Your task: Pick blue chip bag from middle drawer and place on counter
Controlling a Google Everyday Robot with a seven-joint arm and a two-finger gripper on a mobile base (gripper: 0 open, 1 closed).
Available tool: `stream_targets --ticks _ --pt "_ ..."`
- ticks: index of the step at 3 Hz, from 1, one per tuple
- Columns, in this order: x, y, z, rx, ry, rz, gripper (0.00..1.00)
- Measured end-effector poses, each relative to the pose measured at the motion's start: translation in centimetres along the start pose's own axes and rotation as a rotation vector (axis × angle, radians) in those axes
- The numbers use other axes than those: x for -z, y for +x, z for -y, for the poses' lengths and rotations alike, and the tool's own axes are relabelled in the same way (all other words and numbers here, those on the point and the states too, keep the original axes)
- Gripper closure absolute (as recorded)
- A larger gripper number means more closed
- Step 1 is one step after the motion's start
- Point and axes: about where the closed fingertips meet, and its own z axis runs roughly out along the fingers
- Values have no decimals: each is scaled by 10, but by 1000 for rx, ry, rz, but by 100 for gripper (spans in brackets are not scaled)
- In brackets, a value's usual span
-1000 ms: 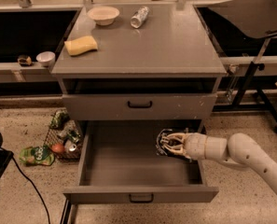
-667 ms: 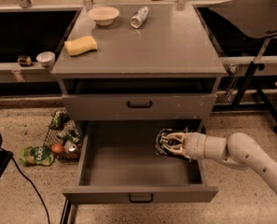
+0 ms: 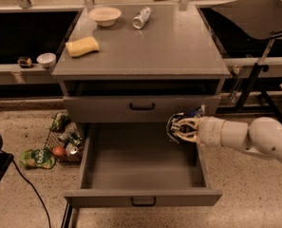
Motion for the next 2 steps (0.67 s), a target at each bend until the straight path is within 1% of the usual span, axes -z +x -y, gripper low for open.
stream_targets --ticks 1,2 --pt "44 -55 51 203 35 -109 100" --pt "78 -117 104 391 51 -216 100"
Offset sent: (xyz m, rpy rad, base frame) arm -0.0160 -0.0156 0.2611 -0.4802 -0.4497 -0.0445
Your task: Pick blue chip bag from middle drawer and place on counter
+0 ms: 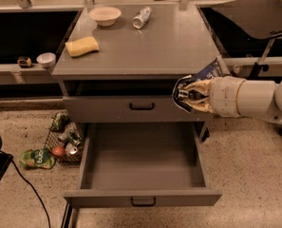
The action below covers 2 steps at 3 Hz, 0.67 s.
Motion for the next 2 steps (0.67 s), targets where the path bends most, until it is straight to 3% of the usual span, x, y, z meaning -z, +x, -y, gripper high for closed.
stream_targets --ticks 1,2 --pt "0 0 0 0 0 0 100" --pt "-3 0 17 59 8 -6 100"
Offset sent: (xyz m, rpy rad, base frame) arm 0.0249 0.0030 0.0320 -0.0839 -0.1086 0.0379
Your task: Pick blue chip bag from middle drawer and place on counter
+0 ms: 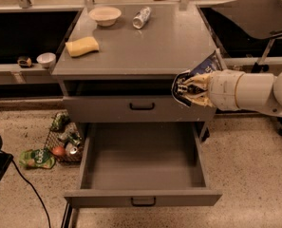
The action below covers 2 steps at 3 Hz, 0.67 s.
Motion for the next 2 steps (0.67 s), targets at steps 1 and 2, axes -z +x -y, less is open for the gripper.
stream_targets --ticks 1,2 --pt "-9 3 53 184 36 3 100" --pt "-18 10 117 352 79 12 100"
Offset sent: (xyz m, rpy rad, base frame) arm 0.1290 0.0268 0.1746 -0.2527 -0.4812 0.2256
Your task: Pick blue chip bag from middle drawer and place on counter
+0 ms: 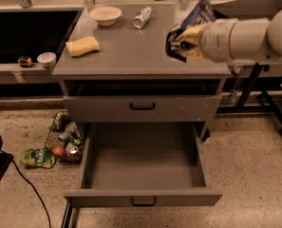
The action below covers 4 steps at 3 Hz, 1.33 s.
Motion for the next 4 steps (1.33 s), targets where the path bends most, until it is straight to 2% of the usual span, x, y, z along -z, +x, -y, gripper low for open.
stream_targets --ticks 1,2,3,4 --pt "-25 12 44 115 24 58 100" --pt "-22 18 70 129 62 55 100" --pt "-28 16 67 135 42 69 100" --pt "-67 17 57 182 7 151 100"
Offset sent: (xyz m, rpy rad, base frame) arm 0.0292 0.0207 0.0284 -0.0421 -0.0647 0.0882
